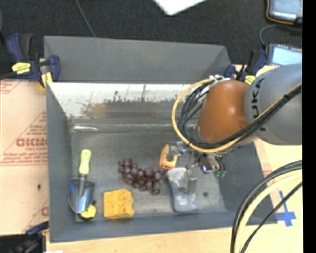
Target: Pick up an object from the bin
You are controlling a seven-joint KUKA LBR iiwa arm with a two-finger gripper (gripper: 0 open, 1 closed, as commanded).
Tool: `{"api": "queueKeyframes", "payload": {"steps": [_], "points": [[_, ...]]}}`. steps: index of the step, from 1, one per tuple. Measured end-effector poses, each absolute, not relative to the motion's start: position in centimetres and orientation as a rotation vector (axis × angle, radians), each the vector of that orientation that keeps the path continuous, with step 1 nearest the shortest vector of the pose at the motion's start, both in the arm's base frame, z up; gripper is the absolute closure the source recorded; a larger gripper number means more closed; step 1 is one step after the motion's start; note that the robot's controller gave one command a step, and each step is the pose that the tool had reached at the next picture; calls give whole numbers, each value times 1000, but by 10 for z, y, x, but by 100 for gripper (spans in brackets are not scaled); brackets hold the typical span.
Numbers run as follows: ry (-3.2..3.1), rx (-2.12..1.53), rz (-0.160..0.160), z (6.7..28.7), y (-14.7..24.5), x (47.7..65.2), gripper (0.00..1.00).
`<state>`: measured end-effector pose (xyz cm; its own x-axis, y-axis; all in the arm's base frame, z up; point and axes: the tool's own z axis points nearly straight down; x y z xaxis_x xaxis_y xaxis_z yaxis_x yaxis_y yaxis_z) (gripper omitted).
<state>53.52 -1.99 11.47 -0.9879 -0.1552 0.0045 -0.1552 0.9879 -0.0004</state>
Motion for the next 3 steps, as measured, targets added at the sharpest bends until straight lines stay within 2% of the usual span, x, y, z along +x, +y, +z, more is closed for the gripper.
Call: {"api": "queueKeyframes", "payload": {"steps": [1,2,3], "points": [[-3122,404,2,122,10,533,0],[-3135,225,1,81,44,541,0],[-3132,313,0,72,66,540,100]]}}
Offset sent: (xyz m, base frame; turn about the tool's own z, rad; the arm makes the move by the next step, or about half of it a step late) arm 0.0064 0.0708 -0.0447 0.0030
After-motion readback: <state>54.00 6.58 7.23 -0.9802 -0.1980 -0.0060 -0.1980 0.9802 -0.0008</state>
